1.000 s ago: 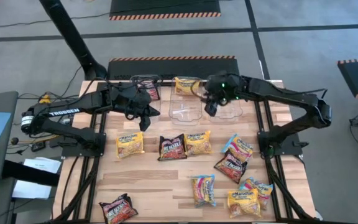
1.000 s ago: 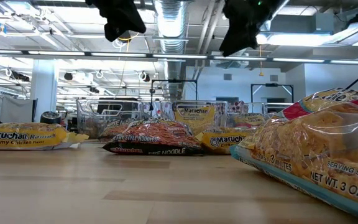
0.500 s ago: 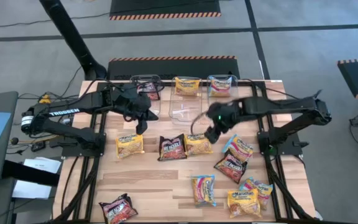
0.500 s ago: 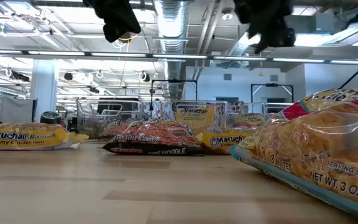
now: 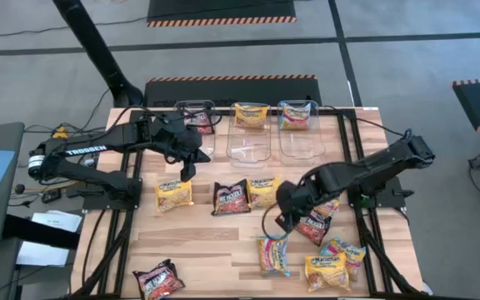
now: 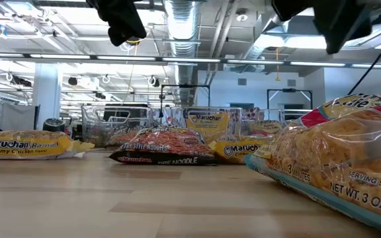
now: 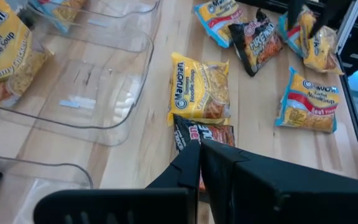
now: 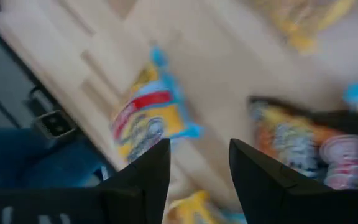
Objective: Sort Maruchan noodles
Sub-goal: Put the blue noodle pack into the right transparent bin
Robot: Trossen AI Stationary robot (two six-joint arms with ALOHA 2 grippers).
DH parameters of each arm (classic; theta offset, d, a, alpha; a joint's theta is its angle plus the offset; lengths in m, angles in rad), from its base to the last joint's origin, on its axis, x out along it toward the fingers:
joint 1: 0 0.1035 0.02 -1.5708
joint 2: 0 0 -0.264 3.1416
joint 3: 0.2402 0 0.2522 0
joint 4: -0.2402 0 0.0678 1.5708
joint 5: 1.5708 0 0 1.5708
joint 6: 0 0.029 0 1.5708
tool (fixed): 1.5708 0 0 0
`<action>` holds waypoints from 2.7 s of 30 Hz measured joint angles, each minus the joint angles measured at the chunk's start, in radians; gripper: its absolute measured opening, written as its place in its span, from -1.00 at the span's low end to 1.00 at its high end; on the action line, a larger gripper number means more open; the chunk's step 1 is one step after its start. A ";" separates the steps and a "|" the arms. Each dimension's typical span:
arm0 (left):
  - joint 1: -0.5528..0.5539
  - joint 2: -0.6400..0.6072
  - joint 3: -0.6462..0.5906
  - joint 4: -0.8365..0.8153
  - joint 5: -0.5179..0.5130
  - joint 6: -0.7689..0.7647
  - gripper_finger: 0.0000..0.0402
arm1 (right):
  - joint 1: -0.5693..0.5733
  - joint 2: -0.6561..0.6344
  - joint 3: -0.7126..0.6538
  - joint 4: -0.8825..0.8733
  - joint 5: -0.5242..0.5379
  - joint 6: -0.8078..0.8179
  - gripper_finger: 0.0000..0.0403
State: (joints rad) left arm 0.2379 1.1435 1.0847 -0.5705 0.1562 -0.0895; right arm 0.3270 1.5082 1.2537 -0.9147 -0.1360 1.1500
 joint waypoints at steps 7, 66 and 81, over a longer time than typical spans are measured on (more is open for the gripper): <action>0.000 0.000 0.000 -0.020 0.000 0.016 -1.00 | 0.108 0.052 -0.002 0.091 -0.003 0.134 -0.13; 0.000 0.000 0.000 0.001 0.043 -0.099 -1.00 | 0.255 -0.331 -0.443 0.439 0.303 0.204 0.02; 0.000 0.000 0.000 -0.024 0.045 -0.072 -1.00 | 0.256 -0.124 -0.441 0.594 0.288 0.388 0.14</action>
State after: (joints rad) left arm 0.2379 1.1435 1.0843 -0.5945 0.2010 -0.1614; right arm 0.5834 1.3845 0.8124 -0.3211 0.1524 1.5376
